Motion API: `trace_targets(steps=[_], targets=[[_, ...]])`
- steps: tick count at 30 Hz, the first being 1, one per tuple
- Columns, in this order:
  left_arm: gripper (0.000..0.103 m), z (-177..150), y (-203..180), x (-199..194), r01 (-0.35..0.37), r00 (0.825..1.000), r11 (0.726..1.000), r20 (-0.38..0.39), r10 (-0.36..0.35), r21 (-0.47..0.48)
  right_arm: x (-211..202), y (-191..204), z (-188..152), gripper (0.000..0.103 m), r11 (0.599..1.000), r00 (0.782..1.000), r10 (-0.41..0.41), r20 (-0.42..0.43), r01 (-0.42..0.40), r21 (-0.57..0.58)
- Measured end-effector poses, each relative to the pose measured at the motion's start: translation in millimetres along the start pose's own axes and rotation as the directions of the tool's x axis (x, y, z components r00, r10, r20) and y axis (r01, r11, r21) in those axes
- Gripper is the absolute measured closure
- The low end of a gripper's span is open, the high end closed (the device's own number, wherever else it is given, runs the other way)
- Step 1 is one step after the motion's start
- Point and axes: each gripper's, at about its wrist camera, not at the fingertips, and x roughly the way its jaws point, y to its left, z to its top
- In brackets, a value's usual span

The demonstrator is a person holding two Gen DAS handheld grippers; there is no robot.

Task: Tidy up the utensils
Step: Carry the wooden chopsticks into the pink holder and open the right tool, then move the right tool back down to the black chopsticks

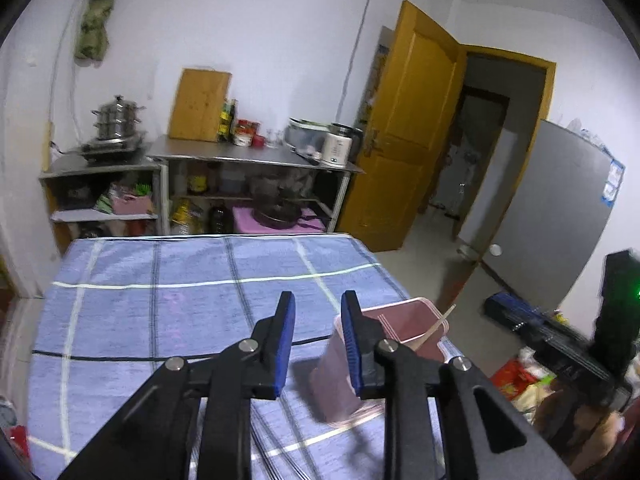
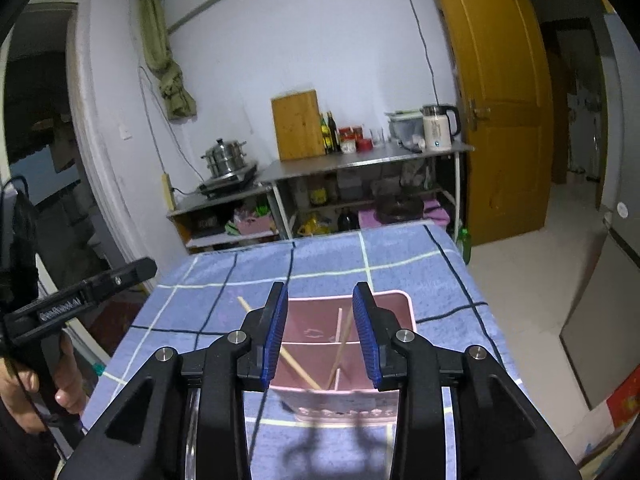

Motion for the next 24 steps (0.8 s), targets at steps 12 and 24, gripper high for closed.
trace_targets(steps=[12, 24], targets=[[0.078, -55, 35, -66, -0.149, 0.985, 0.989, 0.082, 0.150, -0.020, -33, 48, -42, 0.068, 0.995, 0.997, 0.080, 0.021, -0.079, -0.056], [0.078, -116, 62, -67, -0.206, 0.978, 0.977, 0.008, 0.207, -0.045, -23, 68, -92, 0.068, 0.990, 0.993, 0.099, -0.061, -0.104, -0.097]])
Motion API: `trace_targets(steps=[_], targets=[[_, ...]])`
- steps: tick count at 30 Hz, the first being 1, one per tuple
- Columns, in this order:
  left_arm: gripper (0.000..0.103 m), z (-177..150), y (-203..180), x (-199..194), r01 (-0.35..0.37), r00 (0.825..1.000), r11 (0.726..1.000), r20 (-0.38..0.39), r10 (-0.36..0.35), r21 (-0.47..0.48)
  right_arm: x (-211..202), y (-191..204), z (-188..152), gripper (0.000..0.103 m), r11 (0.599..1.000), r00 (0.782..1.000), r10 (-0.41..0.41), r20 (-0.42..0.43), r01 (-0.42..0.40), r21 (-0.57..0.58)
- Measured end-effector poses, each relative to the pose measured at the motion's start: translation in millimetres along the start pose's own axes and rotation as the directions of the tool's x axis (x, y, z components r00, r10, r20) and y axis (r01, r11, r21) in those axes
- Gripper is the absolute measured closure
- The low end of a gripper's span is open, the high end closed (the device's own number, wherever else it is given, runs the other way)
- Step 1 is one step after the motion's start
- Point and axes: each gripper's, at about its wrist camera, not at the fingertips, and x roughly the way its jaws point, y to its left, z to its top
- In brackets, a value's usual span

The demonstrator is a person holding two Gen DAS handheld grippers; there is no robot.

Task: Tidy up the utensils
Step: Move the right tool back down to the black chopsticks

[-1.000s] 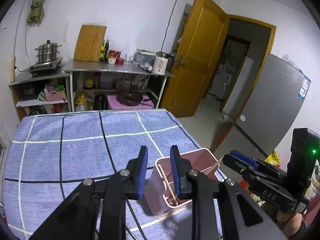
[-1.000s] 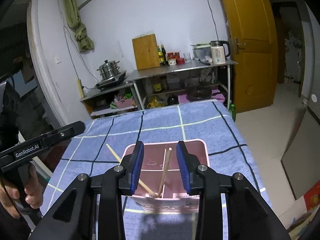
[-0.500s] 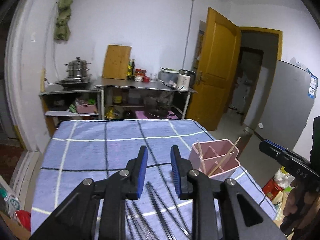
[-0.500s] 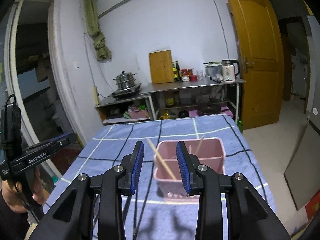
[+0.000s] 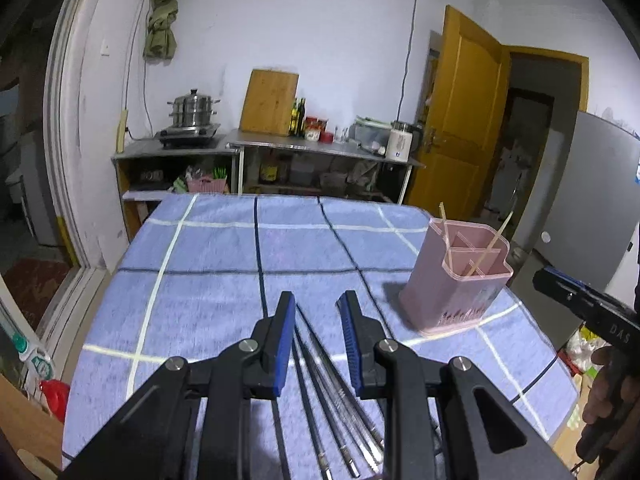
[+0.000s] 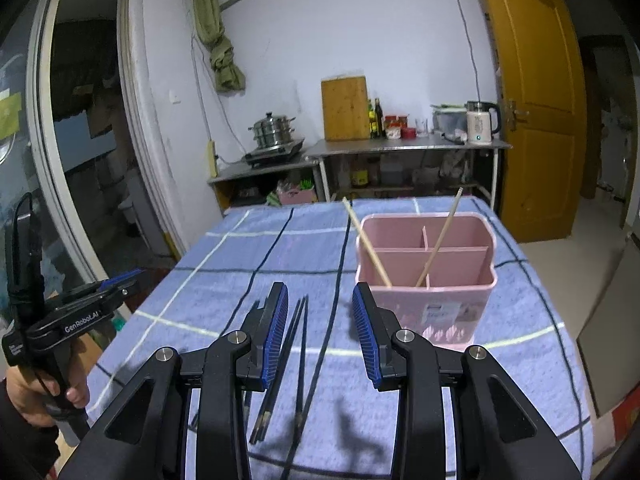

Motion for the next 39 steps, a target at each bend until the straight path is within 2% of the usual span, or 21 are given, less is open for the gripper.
trace_targets(steps=[9, 15, 27, 39], targets=[[0.078, -31, 13, 22, -0.014, 0.997, 1.000, -0.074, 0.013, -0.018, 29, 11, -24, 0.068, 0.999, 0.997, 0.020, -0.072, -0.022, -0.033], [0.078, -47, 18, 50, -0.016, 0.989, 0.999, -0.147, 0.012, -0.029, 57, 16, -38, 0.072, 0.998, 0.990, 0.027, -0.135, -0.035, -0.055], [0.078, -66, 26, 115, -0.006, 0.959, 0.999, -0.282, -0.005, -0.038, 132, 20, -58, 0.089, 0.995, 0.958, 0.037, -0.283, -0.060, -0.075], [0.078, -63, 26, 137, -0.013, 0.947, 1.000, -0.321, 0.004, -0.025, 192, 20, -66, 0.090, 0.994, 0.923, 0.013, -0.385, -0.054, -0.095]])
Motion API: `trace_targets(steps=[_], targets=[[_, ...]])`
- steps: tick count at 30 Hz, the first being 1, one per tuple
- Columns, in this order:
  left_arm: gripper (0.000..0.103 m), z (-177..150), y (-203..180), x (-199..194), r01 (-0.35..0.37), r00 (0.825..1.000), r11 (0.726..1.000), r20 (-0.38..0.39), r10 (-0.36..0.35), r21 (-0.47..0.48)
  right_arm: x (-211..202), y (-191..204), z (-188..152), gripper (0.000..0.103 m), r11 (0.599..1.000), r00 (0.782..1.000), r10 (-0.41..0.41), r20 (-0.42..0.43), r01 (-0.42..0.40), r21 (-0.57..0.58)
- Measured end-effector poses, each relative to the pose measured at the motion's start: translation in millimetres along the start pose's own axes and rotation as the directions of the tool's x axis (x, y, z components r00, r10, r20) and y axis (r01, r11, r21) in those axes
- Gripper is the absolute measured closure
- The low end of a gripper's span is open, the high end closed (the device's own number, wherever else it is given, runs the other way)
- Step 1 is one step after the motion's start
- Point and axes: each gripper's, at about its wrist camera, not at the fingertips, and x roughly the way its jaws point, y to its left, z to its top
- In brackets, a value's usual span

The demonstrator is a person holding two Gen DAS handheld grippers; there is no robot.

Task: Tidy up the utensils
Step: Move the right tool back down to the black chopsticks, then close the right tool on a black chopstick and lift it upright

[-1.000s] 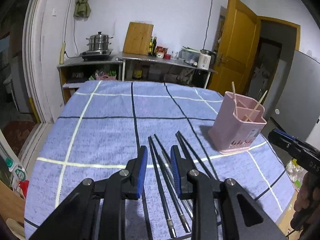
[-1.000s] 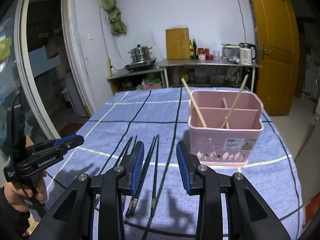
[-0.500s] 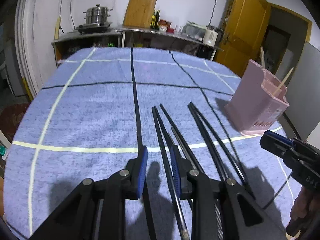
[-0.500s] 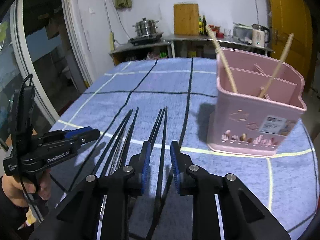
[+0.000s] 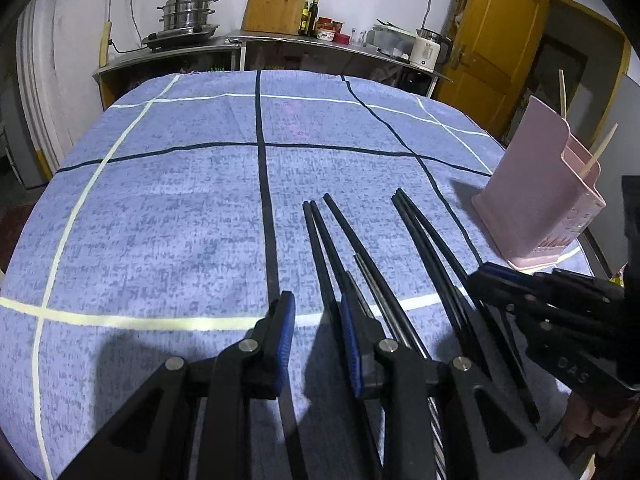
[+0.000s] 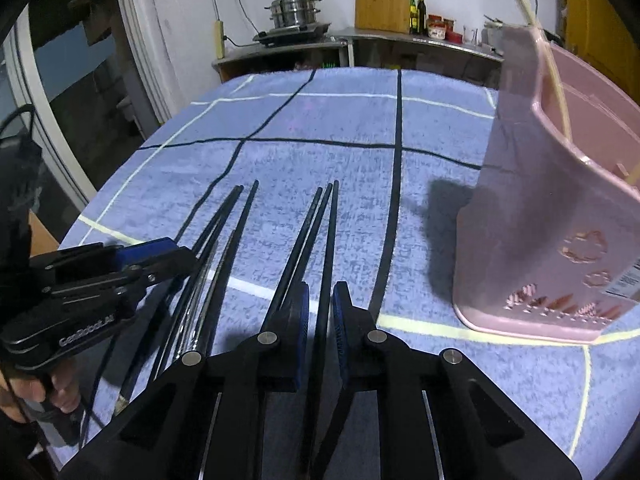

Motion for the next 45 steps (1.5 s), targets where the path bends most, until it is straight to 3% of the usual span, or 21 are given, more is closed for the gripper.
trace_targets(steps=[17, 20, 27, 33, 45], targets=[[0.085, 16, 0, 10, -0.026, 0.999, 1.000, -0.032, 0.027, 0.014, 26, 2, 26, 0.090, 0.999, 0.999, -0.032, -0.042, 0.033, 0.021], [0.088, 21, 3, 14, -0.015, 0.999, 1.000, -0.039, 0.015, 0.003, 29, 2, 30, 0.096, 0.999, 0.998, -0.044, -0.051, 0.046, 0.026], [0.095, 23, 6, 14, -0.021, 0.999, 1.000, -0.043, 0.021, -0.011, 28, 2, 35, 0.098, 0.999, 0.998, -0.033, -0.055, 0.035, 0.038], [0.097, 24, 7, -8, 0.004, 1.000, 1.000, -0.007, -0.004, -0.025, -2, 5, 40, 0.098, 0.999, 1.000, -0.014, 0.006, 0.013, 0.038], [0.097, 47, -6, -97, 0.051, 0.988, 0.999, 0.142, -0.053, 0.020, -95, 7, 49, 0.098, 0.999, 0.985, 0.006, 0.174, -0.015, 0.047]])
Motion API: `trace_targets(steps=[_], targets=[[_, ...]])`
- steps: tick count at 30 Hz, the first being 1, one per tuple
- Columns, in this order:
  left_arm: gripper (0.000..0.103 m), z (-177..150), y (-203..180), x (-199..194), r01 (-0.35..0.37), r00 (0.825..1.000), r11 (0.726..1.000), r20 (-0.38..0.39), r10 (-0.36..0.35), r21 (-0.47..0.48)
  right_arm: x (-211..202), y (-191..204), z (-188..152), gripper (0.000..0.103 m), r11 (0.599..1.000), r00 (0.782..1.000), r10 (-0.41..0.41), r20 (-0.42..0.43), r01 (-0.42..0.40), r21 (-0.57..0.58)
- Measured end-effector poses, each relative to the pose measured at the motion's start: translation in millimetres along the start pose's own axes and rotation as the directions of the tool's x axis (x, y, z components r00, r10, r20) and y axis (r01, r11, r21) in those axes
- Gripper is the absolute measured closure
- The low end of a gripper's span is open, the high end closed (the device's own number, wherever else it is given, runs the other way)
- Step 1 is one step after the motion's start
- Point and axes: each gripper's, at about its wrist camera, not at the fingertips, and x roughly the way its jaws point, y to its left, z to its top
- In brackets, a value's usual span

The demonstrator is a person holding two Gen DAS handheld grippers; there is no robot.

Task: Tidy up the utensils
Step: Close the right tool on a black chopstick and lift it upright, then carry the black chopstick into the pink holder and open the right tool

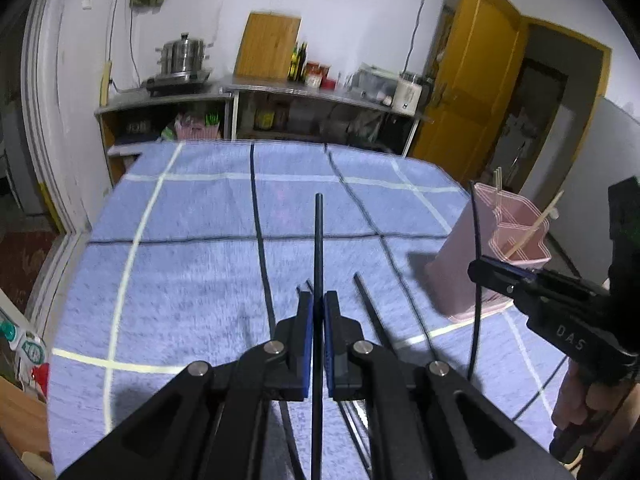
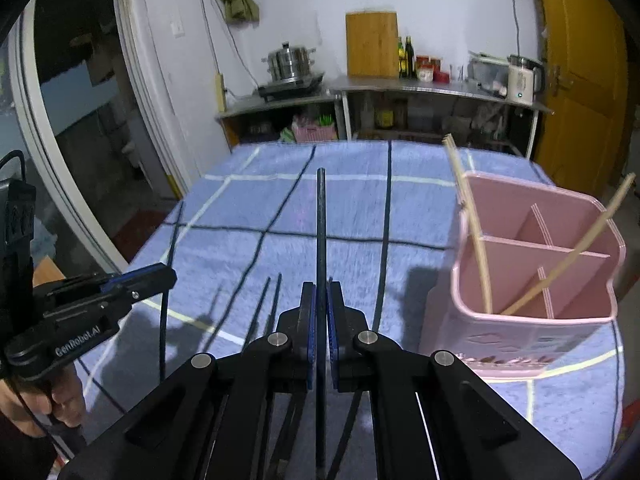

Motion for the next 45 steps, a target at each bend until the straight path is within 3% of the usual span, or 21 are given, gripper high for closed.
trace_targets(steps=[17, 32, 45], targets=[[0.098, 30, -35, -64, 0.050, 0.993, 0.997, 0.101, -0.057, 0.063, -72, -4, 11, 0.098, 1.000, 0.992, -0.008, 0.128, 0.007, 0.010], [0.098, 46, -96, -53, 0.191, 0.980, 0.976, 0.044, -0.196, 0.108, -122, -39, 6, 0.098, 0.996, 0.981, -0.074, 0.178, 0.062, 0.072], [0.098, 110, -146, -51, 0.260, 0.955, 0.955, 0.108, -0.277, 0.146, -161, -73, 50, 0.098, 0.987, 0.946, -0.129, 0.297, 0.095, 0.127]])
